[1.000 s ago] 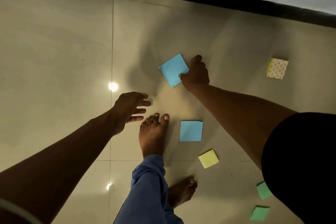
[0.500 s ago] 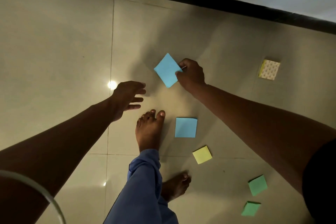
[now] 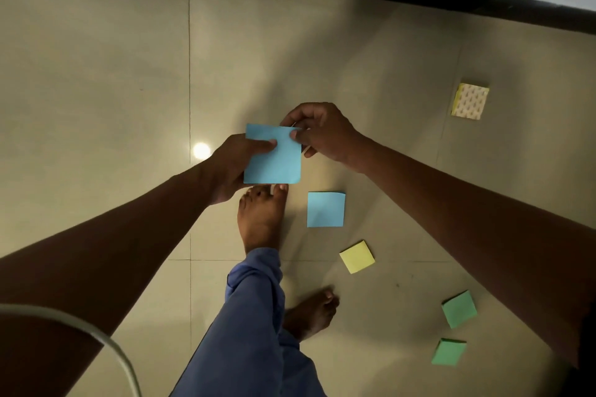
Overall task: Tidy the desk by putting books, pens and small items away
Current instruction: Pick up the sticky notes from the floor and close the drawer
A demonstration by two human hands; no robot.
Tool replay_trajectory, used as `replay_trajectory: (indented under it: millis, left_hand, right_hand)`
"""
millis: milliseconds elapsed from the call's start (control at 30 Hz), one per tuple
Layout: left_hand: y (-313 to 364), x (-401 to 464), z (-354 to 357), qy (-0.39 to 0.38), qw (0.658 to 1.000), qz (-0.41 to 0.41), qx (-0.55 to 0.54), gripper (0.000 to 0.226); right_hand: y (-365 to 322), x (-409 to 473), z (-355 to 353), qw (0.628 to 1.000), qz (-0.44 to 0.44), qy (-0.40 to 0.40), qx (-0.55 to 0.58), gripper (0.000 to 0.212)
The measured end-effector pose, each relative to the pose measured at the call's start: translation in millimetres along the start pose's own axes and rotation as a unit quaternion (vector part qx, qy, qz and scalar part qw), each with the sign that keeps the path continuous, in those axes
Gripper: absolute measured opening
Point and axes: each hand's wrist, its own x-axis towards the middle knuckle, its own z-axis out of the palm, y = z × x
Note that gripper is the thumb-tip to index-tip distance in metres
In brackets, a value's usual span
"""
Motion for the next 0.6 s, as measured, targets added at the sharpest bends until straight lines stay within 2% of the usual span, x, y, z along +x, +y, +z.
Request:
replay_trajectory:
  millis: [67, 133, 233, 333, 400, 500, 600]
  left_hand:
    - [6, -4, -5, 0.006, 0.999, -0.003, -0.033, 0.036]
    - [-7, -3, 1, 0.012, 0.999, 0.007, -0.042, 0.032]
    - [-25, 0, 3, 0.049, 0.998, -0.001, -0.036, 0.03]
    - [-34, 1, -3, 0.057, 0.997, -0.007, -0.046, 0.036]
    - [-47, 3, -5, 0.056, 0.997, -0.013, -0.05, 0.034]
    - [-57, 0, -8, 0.054, 0.997, -0.01, -0.055, 0.029]
    - [-71, -1, -12, 0.057, 0.997, -0.01, -0.058, 0.036]
  right_hand:
    - [12, -8, 4, 0.998, 0.013, 0.042, 0.04, 0.014]
    - [33, -14, 8, 0.992, 0.036, 0.109, 0.05, 0.015]
    - [74, -23, 16, 0.981, 0.067, 0.168, -0.078, 0.017]
    - [115, -37, 28, 0.967, 0.086, 0.141, -0.195, 0.02]
    - [139, -47, 36, 0.95, 0.07, 0.11, -0.285, 0.028]
    - [169, -57, 46, 0.897, 0.027, 0.087, -0.432, 0.042]
    - [185, -60, 57, 0.829, -0.03, 0.073, -0.554, 0.058]
